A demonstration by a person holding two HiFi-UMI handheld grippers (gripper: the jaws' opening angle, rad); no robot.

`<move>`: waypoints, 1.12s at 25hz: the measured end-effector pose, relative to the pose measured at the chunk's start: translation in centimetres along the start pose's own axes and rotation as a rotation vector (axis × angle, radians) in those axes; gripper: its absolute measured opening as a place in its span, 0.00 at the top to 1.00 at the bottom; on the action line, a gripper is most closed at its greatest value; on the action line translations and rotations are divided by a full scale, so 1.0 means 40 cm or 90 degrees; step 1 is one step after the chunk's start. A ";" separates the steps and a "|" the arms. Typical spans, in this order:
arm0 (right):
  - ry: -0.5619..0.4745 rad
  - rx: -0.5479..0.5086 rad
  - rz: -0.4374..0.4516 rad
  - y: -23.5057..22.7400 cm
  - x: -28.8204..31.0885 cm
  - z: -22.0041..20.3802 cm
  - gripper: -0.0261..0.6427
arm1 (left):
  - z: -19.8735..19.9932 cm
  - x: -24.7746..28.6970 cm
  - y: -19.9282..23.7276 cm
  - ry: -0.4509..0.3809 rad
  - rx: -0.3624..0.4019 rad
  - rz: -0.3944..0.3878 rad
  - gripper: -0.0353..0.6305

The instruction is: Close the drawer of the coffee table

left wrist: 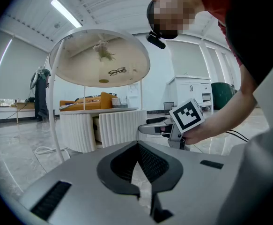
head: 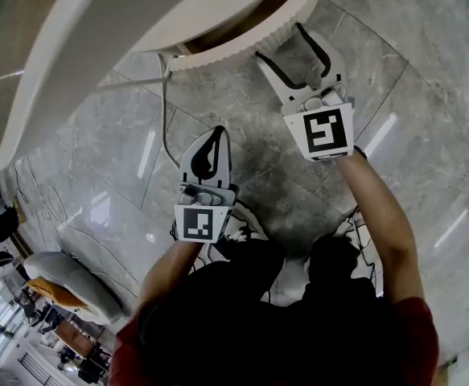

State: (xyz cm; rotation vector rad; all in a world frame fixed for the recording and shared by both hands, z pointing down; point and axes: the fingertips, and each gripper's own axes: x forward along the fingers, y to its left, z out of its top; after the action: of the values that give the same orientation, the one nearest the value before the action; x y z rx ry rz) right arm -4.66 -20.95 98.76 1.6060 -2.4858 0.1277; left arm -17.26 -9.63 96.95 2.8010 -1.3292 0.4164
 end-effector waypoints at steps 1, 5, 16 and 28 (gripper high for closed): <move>-0.002 0.000 0.001 0.000 0.007 0.002 0.51 | 0.000 0.001 0.002 0.000 -0.001 0.001 0.93; -0.004 0.001 0.006 -0.003 0.037 0.007 0.51 | -0.002 0.009 -0.001 0.003 0.000 -0.003 0.93; -0.027 -0.039 0.021 -0.005 0.113 0.033 0.50 | 0.001 0.018 -0.005 0.002 -0.004 -0.004 0.93; -0.043 -0.036 0.019 -0.008 0.128 0.036 0.49 | 0.000 0.029 -0.009 0.008 0.008 -0.011 0.93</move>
State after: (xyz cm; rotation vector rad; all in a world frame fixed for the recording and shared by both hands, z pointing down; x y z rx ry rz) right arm -6.58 -25.89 98.33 1.5758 -2.5408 0.0066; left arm -16.29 -10.28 97.27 2.8129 -1.3045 0.4418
